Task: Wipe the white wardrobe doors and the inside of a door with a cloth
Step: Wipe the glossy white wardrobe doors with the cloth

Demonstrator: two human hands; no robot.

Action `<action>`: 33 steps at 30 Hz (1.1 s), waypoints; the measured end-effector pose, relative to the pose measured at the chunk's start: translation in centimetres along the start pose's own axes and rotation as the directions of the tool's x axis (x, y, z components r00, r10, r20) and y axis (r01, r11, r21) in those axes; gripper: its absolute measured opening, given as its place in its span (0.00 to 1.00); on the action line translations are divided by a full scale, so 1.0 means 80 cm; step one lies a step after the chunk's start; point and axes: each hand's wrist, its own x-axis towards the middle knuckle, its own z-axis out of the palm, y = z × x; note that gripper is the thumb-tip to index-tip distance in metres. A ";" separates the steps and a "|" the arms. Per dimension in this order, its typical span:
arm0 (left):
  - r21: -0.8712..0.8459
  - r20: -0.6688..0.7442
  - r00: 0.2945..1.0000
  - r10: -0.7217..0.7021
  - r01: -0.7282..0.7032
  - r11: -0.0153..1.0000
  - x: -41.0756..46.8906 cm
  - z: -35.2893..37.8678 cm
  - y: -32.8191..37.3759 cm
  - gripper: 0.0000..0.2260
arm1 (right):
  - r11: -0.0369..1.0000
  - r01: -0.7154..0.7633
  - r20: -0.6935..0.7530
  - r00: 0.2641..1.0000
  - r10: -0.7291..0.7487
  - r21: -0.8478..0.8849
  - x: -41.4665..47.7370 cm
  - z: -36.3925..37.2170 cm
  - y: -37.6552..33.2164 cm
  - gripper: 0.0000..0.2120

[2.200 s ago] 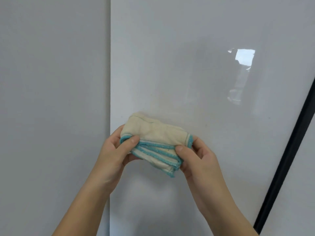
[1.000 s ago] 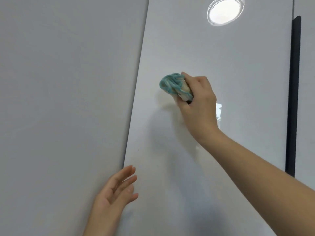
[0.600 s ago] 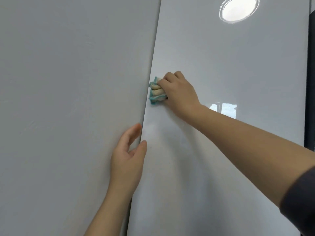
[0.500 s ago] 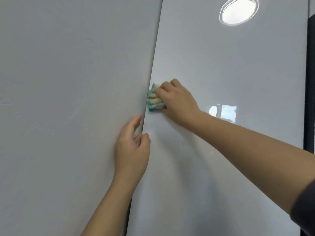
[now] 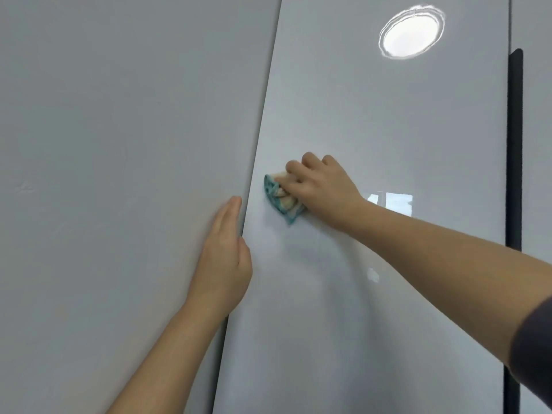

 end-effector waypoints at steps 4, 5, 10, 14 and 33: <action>0.046 0.008 1.000 0.018 -0.018 0.999 0.003 0.006 -0.002 0.27 | 0.949 -0.316 0.085 0.945 0.316 -0.020 0.030 0.008 0.028 0.15; 0.055 0.005 1.000 0.020 -0.020 0.998 0.005 0.008 -0.003 0.27 | 0.922 -0.386 0.086 0.920 0.382 0.035 0.039 0.010 0.026 0.14; 0.090 0.019 0.999 0.036 -0.038 0.995 0.013 0.010 -0.004 0.27 | 0.925 -0.292 0.042 0.956 0.290 0.244 0.033 0.013 0.005 0.12; 0.137 0.073 0.997 0.039 -0.049 0.989 0.016 0.011 -0.007 0.26 | 0.912 0.096 0.075 0.988 -0.136 0.399 -0.076 -0.024 -0.027 0.22; 0.402 0.394 0.919 0.006 -0.179 0.898 0.059 0.067 0.040 0.43 | 0.941 0.050 0.100 0.991 -0.088 0.336 -0.215 -0.076 0.068 0.21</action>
